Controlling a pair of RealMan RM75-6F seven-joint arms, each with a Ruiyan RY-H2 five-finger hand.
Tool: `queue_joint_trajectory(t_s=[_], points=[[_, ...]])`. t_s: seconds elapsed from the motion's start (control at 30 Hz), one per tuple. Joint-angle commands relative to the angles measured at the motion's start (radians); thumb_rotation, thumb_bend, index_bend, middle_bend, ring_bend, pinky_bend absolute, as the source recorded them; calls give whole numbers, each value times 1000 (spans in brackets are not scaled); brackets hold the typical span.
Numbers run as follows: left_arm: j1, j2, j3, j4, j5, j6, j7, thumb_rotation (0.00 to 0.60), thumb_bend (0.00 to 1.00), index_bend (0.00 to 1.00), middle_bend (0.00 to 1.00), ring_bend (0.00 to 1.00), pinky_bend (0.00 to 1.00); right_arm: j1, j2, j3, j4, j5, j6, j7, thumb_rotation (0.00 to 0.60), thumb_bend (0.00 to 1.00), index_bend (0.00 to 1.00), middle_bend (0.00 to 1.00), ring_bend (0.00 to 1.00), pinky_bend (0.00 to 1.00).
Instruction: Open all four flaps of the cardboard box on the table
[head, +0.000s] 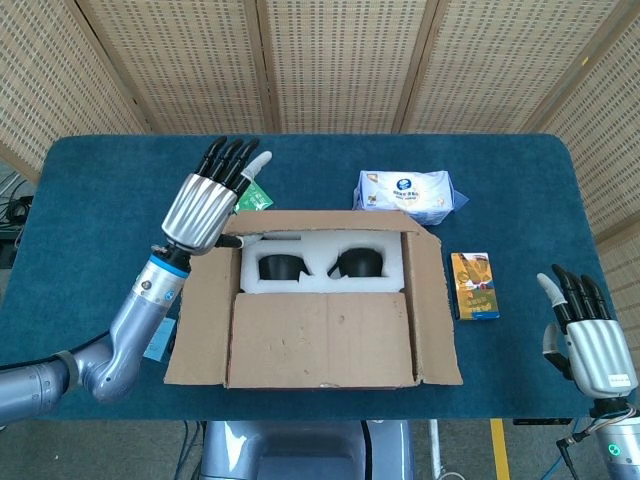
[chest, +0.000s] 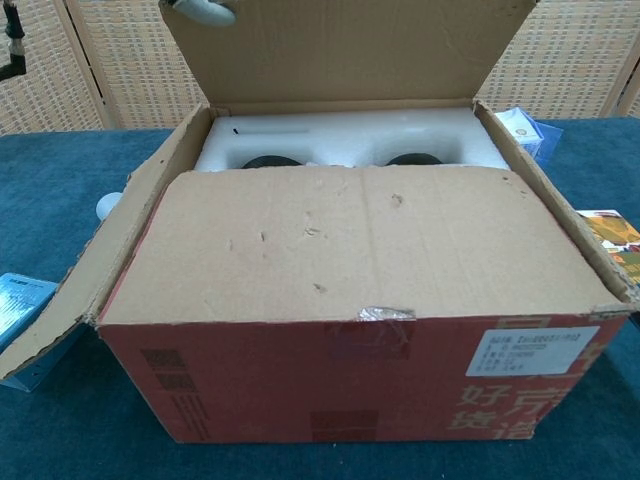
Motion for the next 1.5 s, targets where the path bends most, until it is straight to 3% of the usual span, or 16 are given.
queue_joint_trajectory(t_s=[0.03,0.37,0.8,1.0,1.2,1.5], points=[[-21,-1,-21,19,-18,-7,17,454,119,0,0,0,0,0,1,1,0,1,0,2,600,804,0,1,0,0],[-88,-33,-58,143,-52,-22,73,452,120,0,0,0,0,-4,5,2,7,10,-1,16,600,805,0,1,0,0],[-113,-84,13,376,-31,-61,111,452,119,0,0,0,0,-15,11,1,13,18,3,33,600,803,0,1,0,0],[-118,-101,19,419,-37,-71,101,454,119,0,0,0,0,-19,13,1,12,21,5,35,600,805,0,1,0,0],[-108,-64,11,361,-44,-78,70,454,122,0,0,0,0,-19,12,1,11,18,6,35,600,804,0,1,0,0],[-65,89,-14,72,-221,-205,-4,461,283,44,0,0,0,-19,12,-1,9,14,1,35,600,805,0,1,0,0]])
